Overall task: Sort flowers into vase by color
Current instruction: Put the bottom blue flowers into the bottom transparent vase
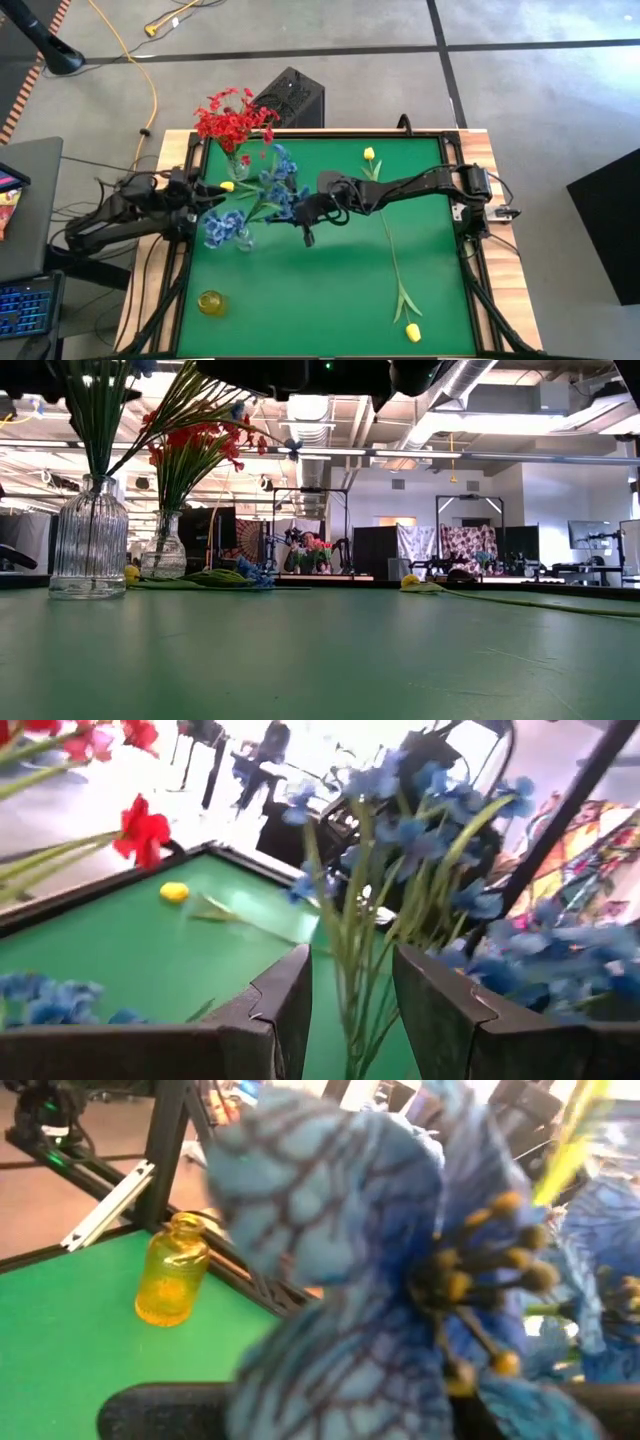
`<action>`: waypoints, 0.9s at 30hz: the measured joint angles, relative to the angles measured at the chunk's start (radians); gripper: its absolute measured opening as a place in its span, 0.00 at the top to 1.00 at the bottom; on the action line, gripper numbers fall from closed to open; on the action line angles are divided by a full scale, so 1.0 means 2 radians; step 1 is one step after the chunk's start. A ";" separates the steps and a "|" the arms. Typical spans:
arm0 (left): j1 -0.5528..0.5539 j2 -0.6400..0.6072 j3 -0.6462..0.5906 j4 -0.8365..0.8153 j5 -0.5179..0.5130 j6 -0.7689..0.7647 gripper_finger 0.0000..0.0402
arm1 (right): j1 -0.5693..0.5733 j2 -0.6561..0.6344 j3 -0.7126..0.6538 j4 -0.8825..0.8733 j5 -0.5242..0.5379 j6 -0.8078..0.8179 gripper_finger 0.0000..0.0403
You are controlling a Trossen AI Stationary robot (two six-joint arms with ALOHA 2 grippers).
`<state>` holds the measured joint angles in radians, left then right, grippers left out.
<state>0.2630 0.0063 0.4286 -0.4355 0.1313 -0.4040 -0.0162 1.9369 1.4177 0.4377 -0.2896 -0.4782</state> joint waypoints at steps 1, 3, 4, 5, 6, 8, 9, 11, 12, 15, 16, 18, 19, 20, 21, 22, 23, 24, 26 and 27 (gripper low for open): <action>0.000 0.000 0.005 -0.001 0.002 0.003 0.68 | 0.000 0.000 0.002 -0.002 0.000 -0.004 0.94; 0.000 0.000 0.018 -0.001 0.007 0.013 0.68 | 0.000 0.000 0.004 -0.007 0.000 -0.010 0.94; 0.000 0.000 0.024 0.000 0.009 0.022 0.68 | 0.000 0.000 0.005 -0.008 0.000 -0.011 0.94; 0.000 0.002 0.030 0.001 0.010 0.030 0.68 | 0.000 0.000 0.005 -0.008 0.000 -0.011 0.94; 0.000 0.005 0.036 0.001 0.010 0.037 0.68 | 0.000 0.000 0.005 -0.009 0.000 -0.011 0.94; 0.000 0.018 0.052 -0.001 0.007 0.049 0.68 | 0.000 0.000 0.005 -0.011 0.000 -0.011 0.94; 0.000 0.029 0.063 -0.001 0.004 0.054 0.68 | 0.000 0.000 0.005 -0.013 0.000 -0.010 0.94; 0.000 0.060 0.085 0.001 0.001 0.068 0.68 | 0.000 0.000 0.005 -0.018 0.000 -0.010 0.94; 0.000 0.078 0.097 -0.001 0.001 0.079 0.68 | 0.000 0.000 0.005 -0.020 0.000 -0.010 0.94; 0.000 0.146 0.140 -0.001 0.002 0.103 0.68 | 0.000 0.000 0.005 -0.025 0.000 -0.010 0.94; 0.000 0.169 0.155 -0.002 0.005 0.110 0.68 | 0.000 0.000 0.005 -0.025 0.000 -0.010 0.94; 0.000 0.218 0.192 -0.004 0.018 0.119 0.68 | 0.000 0.000 0.005 -0.025 0.000 -0.010 0.94; 0.000 0.243 0.213 -0.009 0.026 0.120 0.68 | 0.000 0.000 0.005 -0.025 0.000 -0.010 0.94; 0.000 0.268 0.235 -0.023 0.033 0.121 0.68 | 0.000 0.000 0.005 -0.025 0.000 -0.010 0.94; 0.000 0.293 0.258 -0.039 0.038 0.122 0.68 | 0.000 0.000 0.005 -0.025 0.000 -0.010 0.94; 0.000 0.317 0.283 -0.059 0.041 0.125 0.68 | 0.000 0.000 0.005 -0.025 0.000 -0.010 0.94; 0.000 0.339 0.305 -0.081 0.044 0.129 0.68 | 0.000 0.000 0.005 -0.025 0.000 -0.010 0.94; 0.000 0.362 0.329 -0.108 0.047 0.133 0.68 | 0.000 0.000 0.005 -0.025 0.000 -0.010 0.94; -0.001 0.405 0.367 -0.152 0.048 0.138 0.68 | 0.000 0.000 0.005 -0.025 0.000 -0.010 0.94; -0.003 0.424 0.385 -0.174 0.049 0.141 0.68 | 0.000 0.000 0.005 -0.025 0.000 -0.010 0.94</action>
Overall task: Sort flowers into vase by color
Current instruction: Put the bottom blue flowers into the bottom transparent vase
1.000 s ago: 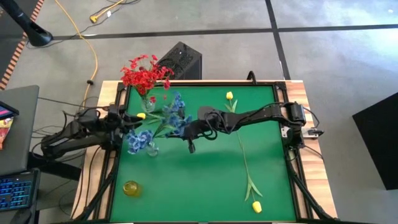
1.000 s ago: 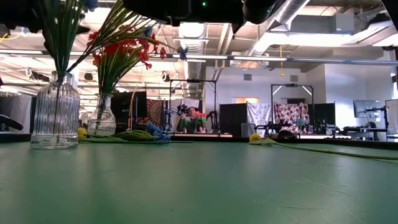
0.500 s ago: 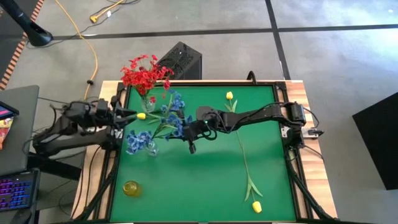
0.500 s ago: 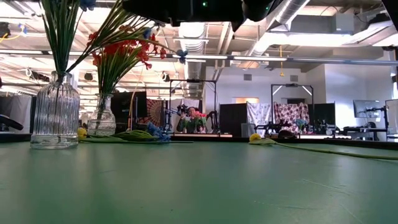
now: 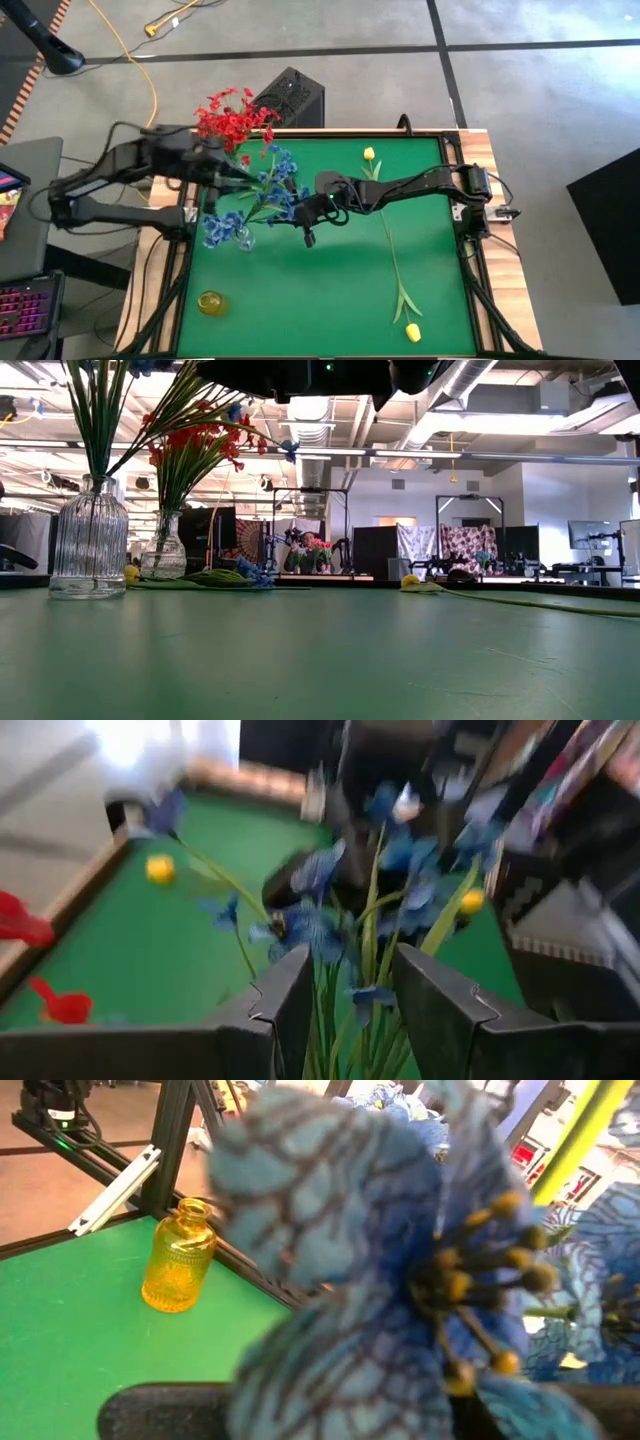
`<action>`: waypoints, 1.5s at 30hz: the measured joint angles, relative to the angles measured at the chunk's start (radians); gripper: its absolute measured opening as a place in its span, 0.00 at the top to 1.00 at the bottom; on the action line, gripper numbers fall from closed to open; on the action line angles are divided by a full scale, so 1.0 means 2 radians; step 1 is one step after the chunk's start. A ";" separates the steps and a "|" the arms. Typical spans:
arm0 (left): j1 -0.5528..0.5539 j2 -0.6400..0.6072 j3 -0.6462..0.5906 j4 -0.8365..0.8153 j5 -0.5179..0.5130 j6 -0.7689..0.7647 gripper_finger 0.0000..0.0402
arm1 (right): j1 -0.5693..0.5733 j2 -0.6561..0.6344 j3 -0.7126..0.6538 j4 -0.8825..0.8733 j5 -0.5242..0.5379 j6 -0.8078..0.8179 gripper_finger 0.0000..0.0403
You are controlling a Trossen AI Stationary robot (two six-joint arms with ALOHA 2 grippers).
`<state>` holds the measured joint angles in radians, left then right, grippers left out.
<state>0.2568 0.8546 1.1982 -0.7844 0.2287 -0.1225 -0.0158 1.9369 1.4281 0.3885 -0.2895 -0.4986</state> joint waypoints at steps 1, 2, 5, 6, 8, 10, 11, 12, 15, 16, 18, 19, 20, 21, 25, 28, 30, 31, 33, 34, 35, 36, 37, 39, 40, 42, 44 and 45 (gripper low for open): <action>-0.004 0.018 0.014 -0.019 0.000 0.003 0.68 | 0.000 0.000 0.000 0.000 0.000 -0.001 0.94; -0.008 0.034 0.025 -0.034 -0.002 0.004 0.68 | 0.000 0.000 0.000 0.000 0.000 -0.002 0.94; -0.024 0.068 0.043 -0.061 -0.003 0.005 0.68 | -0.001 0.000 0.000 0.000 0.000 -0.002 0.94; -0.030 0.076 0.046 -0.068 -0.004 0.005 0.68 | -0.001 0.000 0.000 0.000 0.000 -0.002 0.94; -0.042 0.087 0.048 -0.085 -0.027 0.007 0.68 | -0.002 0.000 0.000 0.000 0.000 -0.002 0.94; -0.054 0.093 0.048 -0.103 -0.054 0.014 0.68 | -0.003 0.000 0.000 0.000 0.000 -0.002 0.94; -0.058 0.094 0.048 -0.110 -0.065 0.016 0.68 | -0.003 0.000 0.000 0.000 0.000 -0.002 0.94; -0.062 0.094 0.048 -0.113 -0.073 0.017 0.68 | -0.003 0.000 0.000 0.000 0.000 -0.003 0.94; -0.070 0.093 0.048 -0.112 -0.077 0.019 0.68 | -0.003 0.000 0.000 0.000 0.000 -0.004 0.94; -0.071 0.093 0.048 -0.112 -0.078 0.021 0.68 | -0.003 0.000 0.000 0.000 0.000 -0.004 0.94; -0.072 0.093 0.048 -0.117 -0.082 0.026 0.68 | -0.003 0.000 0.000 0.000 0.000 -0.004 0.94; -0.071 0.094 0.048 -0.119 -0.084 0.026 0.68 | -0.003 0.000 0.000 0.000 0.001 -0.004 0.94; -0.071 0.097 0.047 -0.119 -0.087 0.026 0.68 | -0.003 0.000 0.000 0.000 0.001 -0.004 0.94; -0.071 0.099 0.045 -0.119 -0.088 0.026 0.68 | -0.003 0.000 0.000 0.000 0.001 -0.004 0.94; -0.071 0.114 0.037 -0.128 -0.093 0.030 0.68 | -0.003 0.000 0.000 0.000 0.001 -0.004 0.94; -0.071 0.123 0.037 -0.128 -0.093 0.031 0.68 | -0.003 0.000 0.000 0.000 0.001 -0.003 0.94; -0.071 0.126 0.037 -0.128 -0.093 0.038 0.68 | -0.003 0.000 0.000 0.000 0.001 -0.003 0.94; -0.071 0.126 0.037 -0.127 -0.092 0.039 0.68 | -0.003 0.000 0.000 0.000 0.001 -0.003 0.94; -0.071 0.125 0.037 -0.127 -0.092 0.039 0.68 | -0.003 0.000 0.000 0.000 0.001 -0.003 0.94; -0.071 0.125 0.037 -0.127 -0.092 0.039 0.68 | -0.003 0.000 0.000 0.000 0.001 -0.003 0.94; -0.071 0.125 0.037 -0.127 -0.092 0.039 0.68 | -0.003 0.000 0.000 0.000 0.001 -0.003 0.94; -0.071 0.124 0.037 -0.127 -0.092 0.038 0.69 | -0.003 0.000 0.000 0.000 0.001 -0.003 0.94; -0.071 0.124 0.037 -0.128 -0.092 0.038 0.70 | -0.003 0.000 0.000 0.000 0.001 -0.003 0.94; -0.071 0.124 0.037 -0.130 -0.092 0.038 0.73 | -0.003 0.000 0.000 0.001 0.001 -0.003 0.94; -0.071 0.124 0.037 -0.130 -0.092 0.039 0.75 | -0.003 0.000 0.000 0.001 0.001 -0.004 0.94; -0.071 0.124 0.037 -0.130 -0.093 0.042 0.81 | -0.003 0.000 0.000 0.001 0.001 -0.004 0.94; -0.071 0.125 0.037 -0.130 -0.093 0.047 0.87 | -0.003 0.000 0.000 0.001 0.001 -0.004 0.94; -0.071 0.125 0.037 -0.130 -0.093 0.050 0.91 | -0.003 0.000 0.000 0.001 0.001 -0.004 0.94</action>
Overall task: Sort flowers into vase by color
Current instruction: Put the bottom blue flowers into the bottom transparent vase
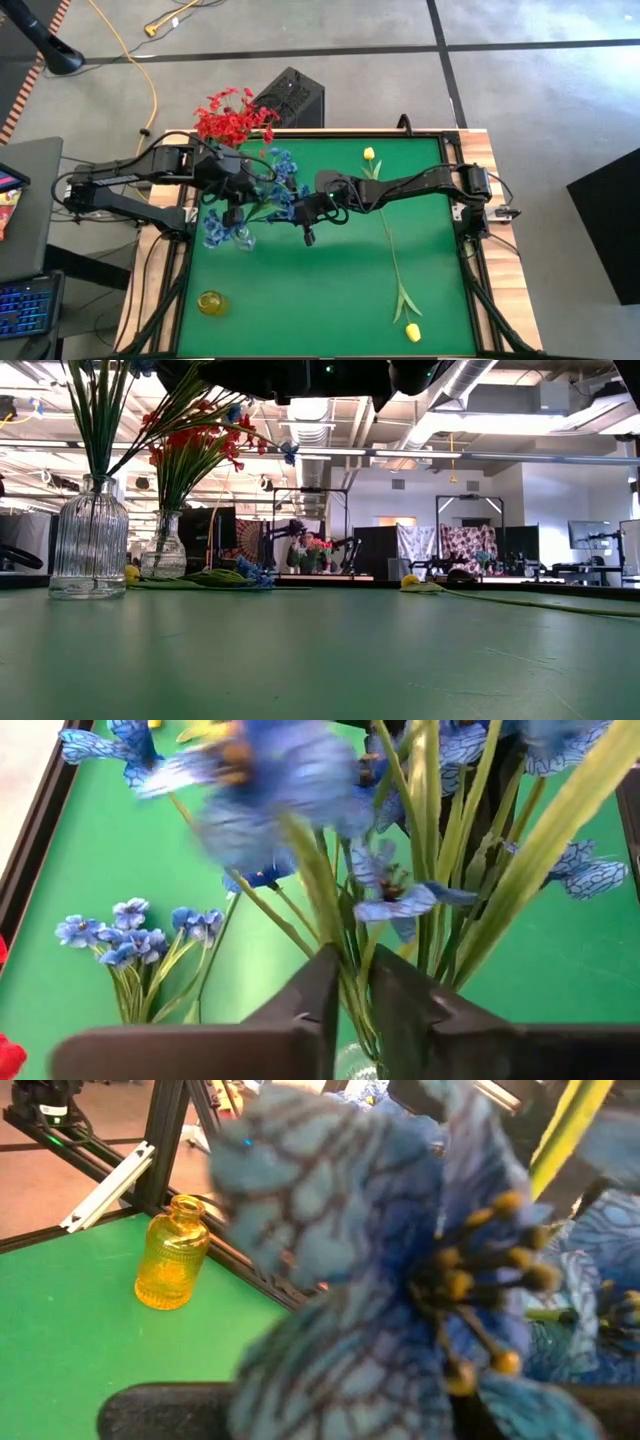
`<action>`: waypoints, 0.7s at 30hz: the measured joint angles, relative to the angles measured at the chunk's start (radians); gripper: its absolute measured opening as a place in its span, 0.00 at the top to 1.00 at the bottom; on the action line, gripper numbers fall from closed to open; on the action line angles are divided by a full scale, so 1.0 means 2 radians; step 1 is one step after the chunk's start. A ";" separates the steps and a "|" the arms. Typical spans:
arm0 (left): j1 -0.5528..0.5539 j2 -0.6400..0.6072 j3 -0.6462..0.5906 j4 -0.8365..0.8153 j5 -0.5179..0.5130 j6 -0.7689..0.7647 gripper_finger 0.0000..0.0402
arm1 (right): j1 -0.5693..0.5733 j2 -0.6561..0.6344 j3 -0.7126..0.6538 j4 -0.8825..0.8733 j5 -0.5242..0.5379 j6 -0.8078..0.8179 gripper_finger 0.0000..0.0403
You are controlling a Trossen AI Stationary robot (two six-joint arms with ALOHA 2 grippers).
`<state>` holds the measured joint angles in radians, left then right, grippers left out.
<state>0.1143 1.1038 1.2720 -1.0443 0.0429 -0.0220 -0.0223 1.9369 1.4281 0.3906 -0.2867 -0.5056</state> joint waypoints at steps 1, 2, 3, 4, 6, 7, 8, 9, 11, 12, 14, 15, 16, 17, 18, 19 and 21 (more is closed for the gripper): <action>0.000 0.000 0.000 0.001 0.000 0.003 0.94 | 0.000 0.000 0.000 0.000 0.000 0.000 0.94; 0.000 0.000 0.000 0.001 0.000 0.006 0.97 | 0.000 0.000 0.000 0.001 0.000 0.000 0.94; 0.000 0.000 0.000 0.002 0.000 0.008 0.98 | 0.000 0.000 0.000 0.002 0.000 0.000 0.94; 0.000 0.000 0.000 0.002 0.000 0.010 0.99 | 0.000 0.000 0.000 0.003 0.000 0.000 0.93; 0.000 0.000 0.000 0.002 -0.001 0.011 0.99 | 0.001 0.000 0.000 0.003 0.000 0.000 0.92; 0.000 0.000 0.000 0.002 -0.001 0.011 0.99 | 0.001 0.000 0.000 0.003 0.000 0.000 0.91; 0.000 0.000 0.000 0.002 -0.001 0.013 1.00 | 0.001 0.000 0.000 0.003 0.000 0.001 0.90; 0.000 0.000 0.000 0.001 -0.001 0.014 1.00 | 0.001 0.000 0.000 0.003 0.000 0.003 0.89; 0.000 -0.005 0.000 -0.003 -0.003 0.016 1.00 | 0.001 0.000 0.000 0.003 0.000 0.004 0.87; 0.000 -0.007 0.000 -0.005 -0.006 0.016 1.00 | 0.001 0.000 0.000 0.003 0.000 0.004 0.86; 0.000 -0.014 0.000 -0.006 -0.012 0.017 1.00 | 0.001 0.000 0.000 0.003 0.000 0.012 0.85; 0.000 -0.017 0.000 -0.008 -0.015 0.017 1.00 | 0.001 0.000 0.000 0.003 0.000 0.017 0.84; 0.000 -0.021 0.000 -0.008 -0.016 0.017 1.00 | 0.001 0.000 0.000 0.002 0.000 0.020 0.83; 0.000 -0.026 0.000 -0.007 -0.016 0.016 1.00 | 0.001 0.000 0.000 0.000 0.000 0.024 0.82; 0.000 -0.032 0.000 -0.007 -0.017 0.015 1.00 | 0.001 -0.002 0.000 -0.005 0.000 0.029 0.80; 0.000 -0.037 0.000 -0.008 -0.018 0.014 1.00 | 0.001 -0.003 0.000 -0.009 0.000 0.033 0.78; 0.000 -0.045 0.000 -0.009 -0.019 0.013 1.00 | -0.001 -0.004 0.000 -0.015 0.001 0.042 0.74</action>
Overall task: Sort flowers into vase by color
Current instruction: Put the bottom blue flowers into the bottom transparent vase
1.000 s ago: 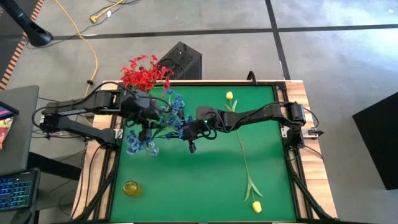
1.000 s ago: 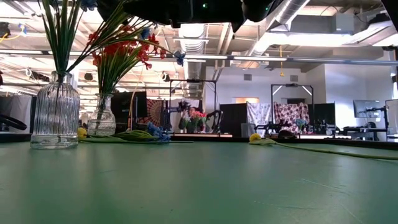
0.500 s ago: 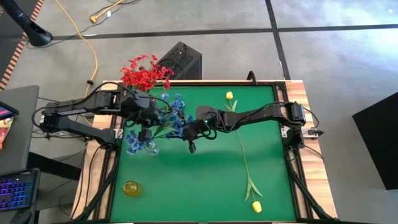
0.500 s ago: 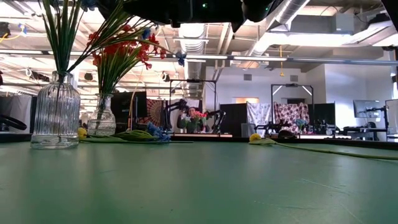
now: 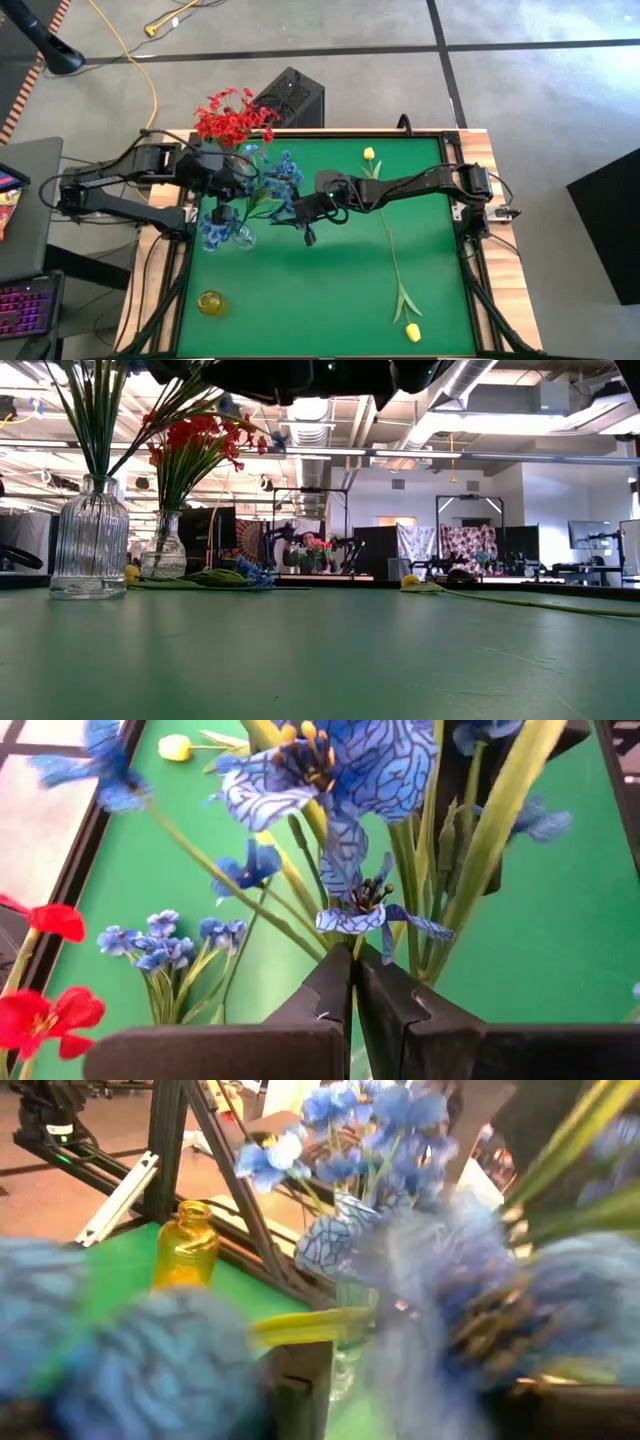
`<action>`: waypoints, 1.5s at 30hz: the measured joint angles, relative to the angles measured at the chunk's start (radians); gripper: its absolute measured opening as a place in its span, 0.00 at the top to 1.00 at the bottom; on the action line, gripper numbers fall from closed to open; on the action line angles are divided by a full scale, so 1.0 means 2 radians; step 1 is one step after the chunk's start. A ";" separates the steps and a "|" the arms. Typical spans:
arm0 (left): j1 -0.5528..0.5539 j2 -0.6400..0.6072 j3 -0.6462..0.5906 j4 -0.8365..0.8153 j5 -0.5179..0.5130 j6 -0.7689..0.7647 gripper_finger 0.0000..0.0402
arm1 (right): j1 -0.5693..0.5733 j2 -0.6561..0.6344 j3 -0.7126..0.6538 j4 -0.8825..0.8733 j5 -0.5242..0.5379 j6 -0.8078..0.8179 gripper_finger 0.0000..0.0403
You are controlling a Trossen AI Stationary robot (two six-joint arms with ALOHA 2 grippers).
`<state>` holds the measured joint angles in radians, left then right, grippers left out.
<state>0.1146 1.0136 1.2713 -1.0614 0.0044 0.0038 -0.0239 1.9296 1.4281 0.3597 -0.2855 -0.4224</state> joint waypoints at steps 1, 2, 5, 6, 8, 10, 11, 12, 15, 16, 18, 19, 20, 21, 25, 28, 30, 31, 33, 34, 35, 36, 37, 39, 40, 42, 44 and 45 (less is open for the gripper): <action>0.000 -0.004 0.000 -0.002 -0.001 -0.002 1.00 | -0.001 -0.001 0.000 -0.004 0.000 0.006 0.71; 0.000 -0.007 0.000 -0.006 -0.003 -0.004 1.00 | -0.002 -0.002 0.000 -0.010 0.000 0.014 0.69; 0.000 -0.013 0.000 -0.021 -0.007 -0.012 1.00 | -0.006 -0.004 0.000 -0.023 0.001 0.026 0.61; 0.000 -0.015 0.000 -0.029 -0.009 -0.014 1.00 | -0.008 -0.004 0.000 -0.027 0.001 0.031 0.58; 0.000 -0.017 0.000 -0.035 -0.012 -0.020 1.00 | -0.011 -0.004 0.000 -0.038 0.002 0.040 0.53; 0.000 -0.020 0.000 -0.047 -0.018 -0.027 1.00 | -0.013 -0.004 0.000 -0.050 0.002 0.041 0.50; 0.000 -0.021 0.000 -0.052 -0.019 -0.029 1.00 | -0.013 -0.004 0.000 -0.056 0.002 0.041 0.48; -0.001 -0.022 0.000 -0.055 -0.019 -0.030 1.00 | -0.014 -0.004 0.000 -0.061 0.002 0.041 0.46; -0.004 -0.025 0.000 -0.061 -0.019 -0.034 1.00 | -0.016 -0.004 0.000 -0.067 0.002 0.041 0.44; -0.006 -0.026 0.000 -0.066 -0.019 -0.035 1.00 | -0.016 -0.006 0.000 -0.069 0.002 0.039 0.43; -0.009 -0.026 0.000 -0.082 -0.019 -0.040 1.00 | -0.015 -0.013 0.000 -0.090 0.002 0.036 0.43; -0.012 -0.027 0.000 -0.088 -0.019 -0.044 1.00 | -0.015 -0.017 0.000 -0.094 0.002 0.031 0.43; -0.013 -0.027 0.000 -0.093 -0.019 -0.047 1.00 | -0.015 -0.024 0.000 -0.106 0.002 0.028 0.43; -0.014 -0.027 0.000 -0.098 -0.019 -0.049 1.00 | -0.015 -0.032 0.000 -0.123 0.002 0.026 0.43; -0.019 -0.027 0.000 -0.105 0.000 -0.053 1.00 | -0.016 -0.062 0.000 -0.183 0.002 0.025 0.43; -0.023 -0.026 0.000 -0.112 0.017 -0.053 1.00 | -0.016 -0.081 0.000 -0.236 0.002 0.025 0.43; -0.026 -0.026 0.000 -0.123 0.021 -0.058 1.00 | -0.018 -0.093 0.000 -0.268 0.002 0.025 0.43; -0.027 -0.026 0.000 -0.129 0.022 -0.061 1.00 | -0.019 -0.099 0.000 -0.283 0.002 0.026 0.43; -0.029 -0.026 -0.003 -0.132 0.034 -0.064 1.00 | -0.023 -0.107 0.000 -0.311 0.001 0.031 0.43; -0.031 -0.026 -0.007 -0.132 0.042 -0.065 1.00 | -0.025 -0.111 0.000 -0.322 0.002 0.033 0.43; -0.031 -0.026 -0.012 -0.132 0.050 -0.065 1.00 | -0.028 -0.113 0.000 -0.338 0.002 0.033 0.43; -0.032 -0.026 -0.018 -0.130 0.059 -0.065 1.00 | -0.032 -0.114 -0.003 -0.347 0.002 0.033 0.43; -0.033 -0.026 -0.026 -0.127 0.067 -0.065 1.00 | -0.036 -0.115 -0.009 -0.349 0.002 0.035 0.43; -0.035 -0.027 -0.046 -0.123 0.080 -0.066 1.00 | -0.045 -0.118 -0.029 -0.336 0.001 0.044 0.43; -0.035 -0.026 -0.056 -0.122 0.085 -0.066 1.00 | -0.051 -0.119 -0.041 -0.326 0.001 0.048 0.43; -0.035 -0.026 -0.072 -0.111 0.087 -0.066 1.00 | -0.061 -0.119 -0.063 -0.298 0.001 0.060 0.43; -0.035 -0.026 -0.079 -0.103 0.087 -0.060 1.00 | -0.070 -0.119 -0.084 -0.278 0.001 0.073 0.43; -0.035 -0.026 -0.079 -0.103 0.088 -0.058 1.00 | -0.073 -0.119 -0.092 -0.267 0.001 0.079 0.44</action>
<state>0.0444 0.9619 1.1137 -1.2680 0.1799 -0.1127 -0.1704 1.6917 1.2450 -0.1740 -0.2829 -0.2644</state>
